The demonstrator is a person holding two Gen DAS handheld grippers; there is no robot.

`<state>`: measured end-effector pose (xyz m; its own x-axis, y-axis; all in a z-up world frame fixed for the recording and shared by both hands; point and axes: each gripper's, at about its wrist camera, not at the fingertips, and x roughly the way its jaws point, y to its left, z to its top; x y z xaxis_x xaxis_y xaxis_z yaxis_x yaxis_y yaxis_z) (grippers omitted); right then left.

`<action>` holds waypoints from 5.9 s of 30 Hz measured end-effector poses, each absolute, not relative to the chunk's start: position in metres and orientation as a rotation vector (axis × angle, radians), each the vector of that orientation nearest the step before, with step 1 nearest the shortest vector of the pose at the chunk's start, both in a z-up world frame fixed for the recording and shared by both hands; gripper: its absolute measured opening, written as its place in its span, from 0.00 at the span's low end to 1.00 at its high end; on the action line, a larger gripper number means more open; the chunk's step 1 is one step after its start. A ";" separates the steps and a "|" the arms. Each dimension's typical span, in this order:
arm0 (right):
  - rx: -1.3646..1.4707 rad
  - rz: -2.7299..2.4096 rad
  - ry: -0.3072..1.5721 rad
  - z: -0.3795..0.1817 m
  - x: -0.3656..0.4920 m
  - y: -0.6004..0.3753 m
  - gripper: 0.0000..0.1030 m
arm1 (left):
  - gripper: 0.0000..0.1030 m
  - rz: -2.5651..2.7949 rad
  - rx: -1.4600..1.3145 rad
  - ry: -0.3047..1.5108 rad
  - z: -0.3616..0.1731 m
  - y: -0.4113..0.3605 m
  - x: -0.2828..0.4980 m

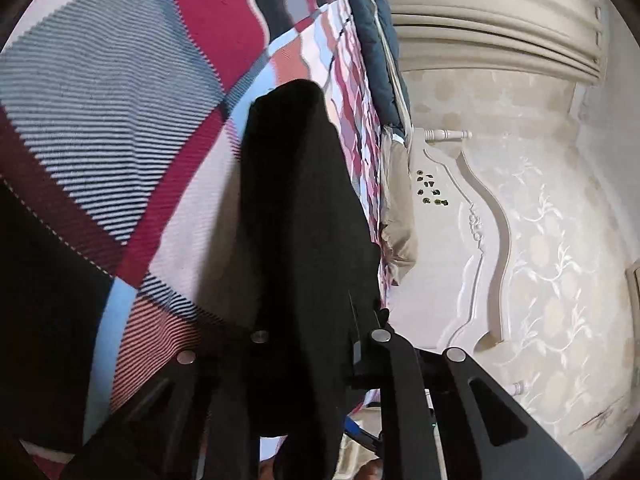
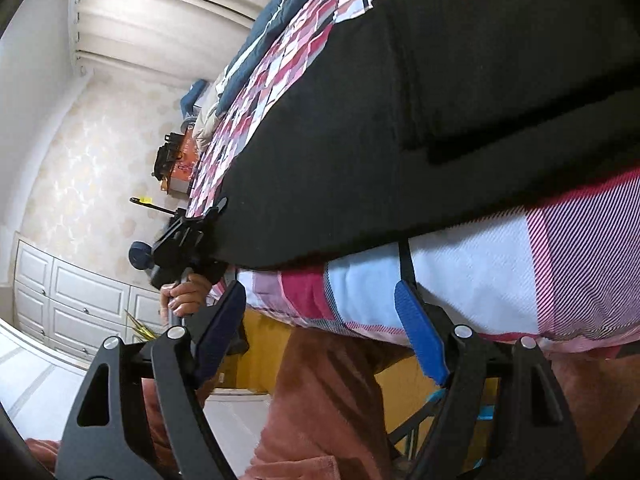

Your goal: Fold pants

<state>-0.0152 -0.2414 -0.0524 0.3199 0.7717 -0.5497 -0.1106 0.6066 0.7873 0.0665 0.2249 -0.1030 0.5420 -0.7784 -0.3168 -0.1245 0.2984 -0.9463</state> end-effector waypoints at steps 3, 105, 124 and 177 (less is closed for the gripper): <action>0.730 0.659 1.086 -0.049 -0.014 -0.242 0.74 | 0.15 -0.509 -1.088 0.922 -0.080 0.215 0.067; 0.694 0.282 0.911 -0.023 0.049 -0.468 0.11 | 0.80 -0.691 -0.973 0.831 -0.080 0.015 0.047; 1.041 0.269 0.779 -0.048 -0.009 -0.552 0.68 | 0.83 -0.789 -1.120 0.919 -0.084 -0.015 0.050; 0.745 0.367 0.953 -0.041 0.040 -0.465 0.46 | 0.48 -0.559 -0.684 1.082 -0.068 -0.061 0.072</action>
<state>0.0403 -0.4654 -0.0406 0.5443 0.5870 -0.5992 0.0329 0.6989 0.7145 0.0715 -0.0615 -0.0681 0.3712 -0.7080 -0.6008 0.0810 0.6693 -0.7386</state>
